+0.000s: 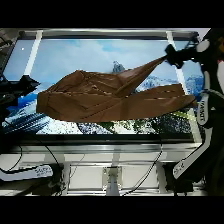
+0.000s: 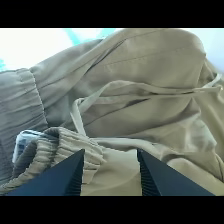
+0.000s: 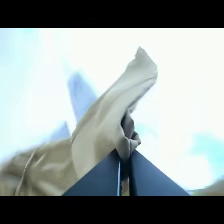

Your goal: Fold the clothes and pants, and hang the long-sleeved shirts on hangers.

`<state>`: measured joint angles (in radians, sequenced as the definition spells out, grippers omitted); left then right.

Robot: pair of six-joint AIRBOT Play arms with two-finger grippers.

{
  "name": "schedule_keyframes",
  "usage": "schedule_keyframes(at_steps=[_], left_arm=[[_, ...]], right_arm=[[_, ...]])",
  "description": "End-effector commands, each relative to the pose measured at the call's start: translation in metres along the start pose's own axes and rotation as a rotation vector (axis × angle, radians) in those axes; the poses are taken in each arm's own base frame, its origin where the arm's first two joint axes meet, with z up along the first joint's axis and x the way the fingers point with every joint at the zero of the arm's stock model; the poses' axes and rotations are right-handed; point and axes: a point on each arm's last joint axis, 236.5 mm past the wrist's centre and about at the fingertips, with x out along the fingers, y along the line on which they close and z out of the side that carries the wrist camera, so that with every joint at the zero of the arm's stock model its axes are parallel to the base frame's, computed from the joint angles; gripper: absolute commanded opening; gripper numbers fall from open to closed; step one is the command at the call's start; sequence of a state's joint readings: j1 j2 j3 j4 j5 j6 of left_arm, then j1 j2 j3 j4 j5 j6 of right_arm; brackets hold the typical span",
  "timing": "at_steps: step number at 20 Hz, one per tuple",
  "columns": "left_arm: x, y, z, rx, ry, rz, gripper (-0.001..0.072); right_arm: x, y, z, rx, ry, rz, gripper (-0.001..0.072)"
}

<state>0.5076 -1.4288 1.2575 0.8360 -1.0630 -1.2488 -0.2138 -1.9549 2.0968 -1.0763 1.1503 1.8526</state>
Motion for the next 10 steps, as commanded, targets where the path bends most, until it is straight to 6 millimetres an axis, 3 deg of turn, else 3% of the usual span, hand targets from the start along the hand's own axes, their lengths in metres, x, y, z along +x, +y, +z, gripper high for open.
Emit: schedule_keyframes(at_steps=[1, 5, 6, 8, 10], left_arm=[[0.0, -0.001, -0.003, -0.001, 0.012, -0.004, 0.0388], [0.0, -0.005, -0.009, -0.008, 0.038, -0.021, 0.0387], [0.001, -0.007, -0.009, -0.011, 0.038, -0.024, 0.0386], [0.003, -0.015, -0.01, -0.01, 0.04, -0.045, 0.0386], [0.007, -0.025, -0.013, 0.003, 0.051, -0.058, 0.0387]], right_arm=[[-0.045, -0.081, 0.042, 0.11, -0.082, -0.105, 0.0013], [-0.057, -0.137, 0.055, 0.191, -0.112, -0.157, 0.0015], [-0.057, -0.143, 0.057, 0.198, -0.119, -0.161, 0.0059], [-0.056, -0.148, 0.059, 0.196, -0.127, -0.171, 0.0344], [-0.056, -0.147, 0.059, 0.143, -0.121, -0.174, 0.0386]])
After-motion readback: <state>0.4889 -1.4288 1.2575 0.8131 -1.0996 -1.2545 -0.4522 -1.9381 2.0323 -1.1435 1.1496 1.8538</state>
